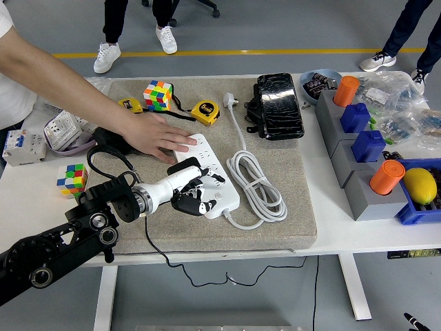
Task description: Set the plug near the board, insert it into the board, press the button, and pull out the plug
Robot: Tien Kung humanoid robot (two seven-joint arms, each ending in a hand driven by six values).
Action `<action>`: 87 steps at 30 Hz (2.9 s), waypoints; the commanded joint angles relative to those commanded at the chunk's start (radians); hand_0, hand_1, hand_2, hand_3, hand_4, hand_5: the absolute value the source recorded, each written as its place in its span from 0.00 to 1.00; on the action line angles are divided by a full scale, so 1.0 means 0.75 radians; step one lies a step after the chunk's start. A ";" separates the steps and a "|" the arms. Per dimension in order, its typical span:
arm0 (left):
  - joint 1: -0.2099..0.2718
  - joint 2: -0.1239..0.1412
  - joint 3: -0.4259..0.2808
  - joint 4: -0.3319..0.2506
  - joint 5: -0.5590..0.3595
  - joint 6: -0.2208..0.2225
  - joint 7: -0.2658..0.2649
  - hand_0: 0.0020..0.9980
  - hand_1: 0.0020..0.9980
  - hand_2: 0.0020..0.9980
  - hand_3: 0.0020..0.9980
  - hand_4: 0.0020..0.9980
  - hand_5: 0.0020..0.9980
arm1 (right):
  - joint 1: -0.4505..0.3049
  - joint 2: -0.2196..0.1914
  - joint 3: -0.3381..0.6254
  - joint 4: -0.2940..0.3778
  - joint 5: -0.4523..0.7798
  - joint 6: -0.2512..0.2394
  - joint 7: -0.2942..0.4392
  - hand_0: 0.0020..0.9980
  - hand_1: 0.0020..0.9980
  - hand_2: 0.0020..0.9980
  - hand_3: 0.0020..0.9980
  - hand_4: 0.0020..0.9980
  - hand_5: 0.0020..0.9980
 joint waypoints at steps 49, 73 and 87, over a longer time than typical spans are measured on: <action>0.040 -0.026 0.025 0.220 0.225 0.580 -0.457 0.78 0.76 0.78 0.80 0.96 0.46 | 0.007 -0.001 0.015 0.014 -0.024 -0.002 -0.001 0.57 0.64 0.62 0.55 0.97 0.54; -0.015 -0.053 0.093 0.367 0.490 0.556 -0.252 0.62 0.62 0.64 0.70 0.94 0.40 | 0.001 -0.001 0.024 0.015 -0.027 -0.002 -0.001 0.57 0.64 0.62 0.55 0.97 0.54; -0.045 -0.063 0.130 0.418 0.594 0.541 -0.183 0.39 0.49 0.53 0.56 0.92 0.29 | 0.003 0.000 0.033 0.020 -0.037 -0.003 -0.001 0.57 0.64 0.62 0.55 0.97 0.54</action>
